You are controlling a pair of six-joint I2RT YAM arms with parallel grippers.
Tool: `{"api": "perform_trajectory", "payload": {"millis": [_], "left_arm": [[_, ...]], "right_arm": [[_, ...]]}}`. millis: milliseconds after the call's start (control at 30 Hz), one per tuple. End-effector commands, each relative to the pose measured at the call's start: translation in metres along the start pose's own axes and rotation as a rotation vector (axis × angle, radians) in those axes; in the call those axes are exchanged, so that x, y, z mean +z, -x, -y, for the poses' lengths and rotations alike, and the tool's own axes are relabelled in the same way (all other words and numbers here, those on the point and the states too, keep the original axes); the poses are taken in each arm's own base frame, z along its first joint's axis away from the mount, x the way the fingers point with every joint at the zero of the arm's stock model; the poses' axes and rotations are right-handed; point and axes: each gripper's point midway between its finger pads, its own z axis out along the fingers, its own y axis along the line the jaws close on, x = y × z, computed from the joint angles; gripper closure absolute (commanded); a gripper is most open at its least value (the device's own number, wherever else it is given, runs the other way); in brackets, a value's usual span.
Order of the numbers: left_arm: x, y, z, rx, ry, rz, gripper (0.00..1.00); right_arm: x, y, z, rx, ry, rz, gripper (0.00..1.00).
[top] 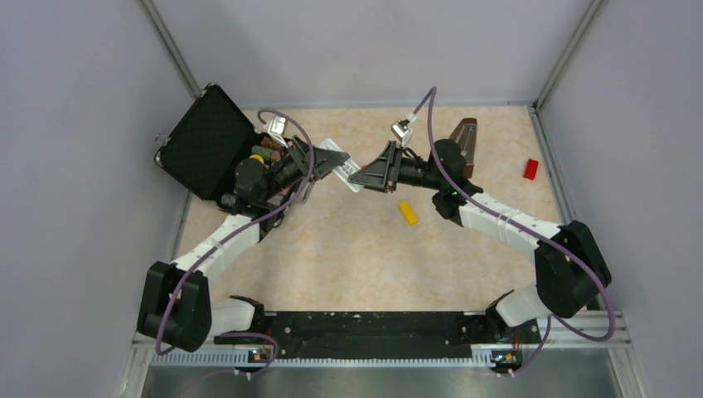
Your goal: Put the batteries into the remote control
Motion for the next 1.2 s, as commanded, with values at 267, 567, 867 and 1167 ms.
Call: {"api": "perform_trajectory", "payload": {"millis": [267,567,867,1167], "left_arm": [[0.002,-0.009,0.036,0.096,-0.139,-0.072,0.59],[0.005,-0.012,0.034,0.088,-0.132,-0.092,0.88],[0.009,-0.006,0.032,0.089,-0.097,-0.07,1.0],[0.009,-0.008,0.029,0.084,-0.093,-0.096,1.0]], "right_arm": [[0.01,0.025,0.003,0.044,-0.01,0.08,0.61],[0.012,0.024,0.007,0.061,-0.024,0.078,0.59],[0.007,0.023,0.002,0.058,-0.019,0.08,0.42],[-0.014,0.023,-0.009,-0.05,-0.021,0.061,0.31]]}}
